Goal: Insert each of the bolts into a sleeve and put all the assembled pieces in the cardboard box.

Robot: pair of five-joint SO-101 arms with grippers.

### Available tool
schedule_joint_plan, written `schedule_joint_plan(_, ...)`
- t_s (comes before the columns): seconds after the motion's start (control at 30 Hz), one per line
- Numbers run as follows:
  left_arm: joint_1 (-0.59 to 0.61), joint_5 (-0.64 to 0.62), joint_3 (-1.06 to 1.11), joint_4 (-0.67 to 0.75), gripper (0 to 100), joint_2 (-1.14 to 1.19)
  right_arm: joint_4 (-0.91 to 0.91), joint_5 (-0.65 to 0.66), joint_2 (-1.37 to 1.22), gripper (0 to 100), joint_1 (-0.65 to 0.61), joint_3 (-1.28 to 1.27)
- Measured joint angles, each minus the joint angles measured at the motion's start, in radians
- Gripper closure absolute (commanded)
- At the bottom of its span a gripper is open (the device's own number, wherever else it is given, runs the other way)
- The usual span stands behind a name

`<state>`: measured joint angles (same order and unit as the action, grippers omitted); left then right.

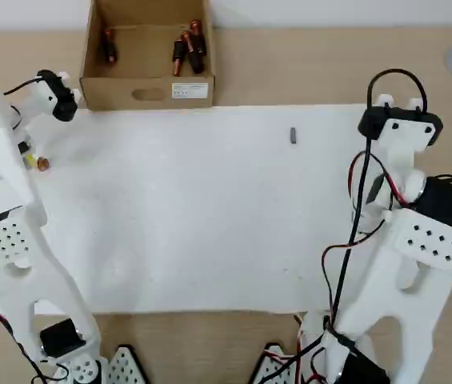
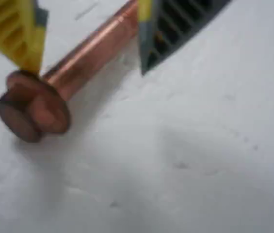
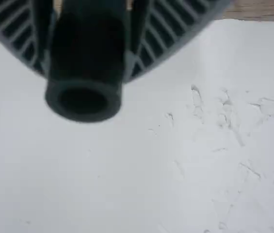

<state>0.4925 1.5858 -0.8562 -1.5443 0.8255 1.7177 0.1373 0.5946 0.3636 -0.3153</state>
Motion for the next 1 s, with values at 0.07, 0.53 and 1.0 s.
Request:
schedule_joint_plan(0.07,-0.002,0.0,0.0,-0.014,85,0.0,0.0,0.0,0.0,98.8,0.0,0.0)
schedule_joint_plan(0.53,-0.012,0.002,-0.014,-0.015,85,0.077,0.0,0.0,0.0,98.8,0.0,0.0)
schedule_joint_plan(1.0,-0.028,0.003,-0.017,-0.031,100,0.12,0.0,0.0,0.0,98.8,0.0,0.0)
